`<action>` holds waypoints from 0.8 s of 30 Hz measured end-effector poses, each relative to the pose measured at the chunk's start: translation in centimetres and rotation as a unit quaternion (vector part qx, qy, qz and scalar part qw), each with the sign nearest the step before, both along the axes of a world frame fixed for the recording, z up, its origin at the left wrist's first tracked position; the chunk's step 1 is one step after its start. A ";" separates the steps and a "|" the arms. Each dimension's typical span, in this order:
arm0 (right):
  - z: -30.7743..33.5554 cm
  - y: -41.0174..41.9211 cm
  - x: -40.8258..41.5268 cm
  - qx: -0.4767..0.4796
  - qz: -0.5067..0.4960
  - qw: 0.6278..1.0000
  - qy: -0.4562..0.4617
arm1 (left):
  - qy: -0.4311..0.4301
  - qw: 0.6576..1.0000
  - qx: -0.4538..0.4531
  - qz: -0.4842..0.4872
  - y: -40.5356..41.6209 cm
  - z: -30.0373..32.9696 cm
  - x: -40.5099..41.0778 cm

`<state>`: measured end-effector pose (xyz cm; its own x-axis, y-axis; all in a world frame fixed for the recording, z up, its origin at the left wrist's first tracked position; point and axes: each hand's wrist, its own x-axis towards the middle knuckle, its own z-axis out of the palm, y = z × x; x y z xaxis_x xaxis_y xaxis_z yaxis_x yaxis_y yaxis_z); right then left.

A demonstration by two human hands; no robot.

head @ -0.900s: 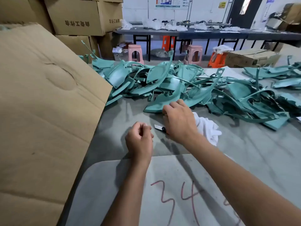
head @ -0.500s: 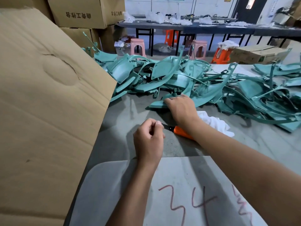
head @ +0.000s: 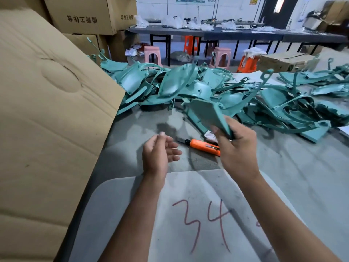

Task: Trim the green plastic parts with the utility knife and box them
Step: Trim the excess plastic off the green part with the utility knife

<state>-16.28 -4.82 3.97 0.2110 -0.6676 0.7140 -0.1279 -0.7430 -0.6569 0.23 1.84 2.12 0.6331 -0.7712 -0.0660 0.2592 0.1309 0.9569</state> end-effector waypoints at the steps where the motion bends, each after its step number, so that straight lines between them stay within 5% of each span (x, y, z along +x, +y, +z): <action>1: 0.0 0.7 -0.4 0.023 0.011 0.999 -0.040 | 0.003 1.000 -0.006 -0.007 0.3 0.1 -0.2; 6: -0.7 1.6 -1.0 0.154 0.044 0.954 -0.254 | -0.042 0.998 -0.013 -0.052 1.8 -0.4 -0.7; 12: -1.3 0.0 -3.1 0.385 0.116 0.764 -0.504 | -0.060 0.994 0.000 -0.088 2.5 -0.6 -0.5; 15: -1.3 0.1 -3.4 0.392 0.162 0.720 -0.549 | -0.076 0.992 0.003 -0.103 2.3 -0.7 -0.8; 18: -1.3 0.6 -3.0 0.419 0.216 0.718 -0.512 | -0.062 0.985 -0.015 -0.160 2.5 -0.4 -1.0; 24: -3.2 2.8 -0.3 0.462 0.271 0.775 -0.335 | -0.044 0.976 -0.089 -0.195 2.3 -0.4 -1.3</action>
<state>-16.55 -1.99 0.79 0.4279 -0.9021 0.0552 0.6383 0.2584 -0.7252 -1.02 4.19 1.68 0.2870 -0.9487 0.1327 0.2403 0.2054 0.9487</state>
